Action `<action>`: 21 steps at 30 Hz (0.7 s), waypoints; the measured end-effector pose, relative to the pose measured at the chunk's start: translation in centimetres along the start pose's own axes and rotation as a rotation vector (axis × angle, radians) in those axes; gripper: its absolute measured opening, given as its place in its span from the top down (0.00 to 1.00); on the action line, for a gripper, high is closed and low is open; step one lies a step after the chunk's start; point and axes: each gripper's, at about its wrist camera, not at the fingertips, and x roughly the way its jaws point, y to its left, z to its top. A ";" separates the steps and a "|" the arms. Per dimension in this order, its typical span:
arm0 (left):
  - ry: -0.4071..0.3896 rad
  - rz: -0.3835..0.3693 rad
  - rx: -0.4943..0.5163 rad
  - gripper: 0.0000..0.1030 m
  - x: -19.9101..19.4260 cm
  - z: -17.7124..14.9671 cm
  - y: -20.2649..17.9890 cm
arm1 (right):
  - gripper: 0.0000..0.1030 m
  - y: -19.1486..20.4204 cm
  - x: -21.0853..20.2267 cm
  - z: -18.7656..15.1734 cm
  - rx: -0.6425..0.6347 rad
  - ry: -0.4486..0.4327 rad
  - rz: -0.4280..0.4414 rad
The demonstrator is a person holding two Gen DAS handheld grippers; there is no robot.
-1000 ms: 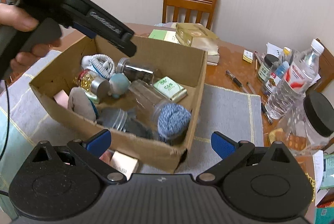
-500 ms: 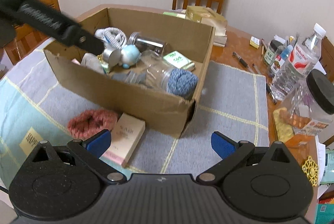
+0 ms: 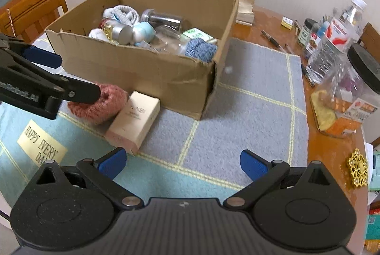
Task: Organize objects
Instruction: 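Move both tools back toward the pink sock and KASI box, then grasp the pink knit sock with the left tool while the right tool approaches the KASI box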
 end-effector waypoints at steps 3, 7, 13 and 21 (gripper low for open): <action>0.021 0.010 0.003 0.06 1.4 -0.5 -0.5 | 0.00 -0.6 -0.2 -0.3 0.026 0.007 -0.007; 0.025 0.033 -0.002 0.06 2.7 -0.9 -0.4 | 0.00 -1.1 -0.5 -0.6 0.052 0.010 -0.024; 0.020 0.047 -0.093 0.06 2.7 -0.8 1.5 | 0.00 -1.3 -0.6 -0.7 0.064 0.019 -0.037; 0.021 0.091 -0.203 0.06 1.5 -1.6 5.1 | 0.00 -0.5 -0.1 -0.3 0.058 0.028 -0.028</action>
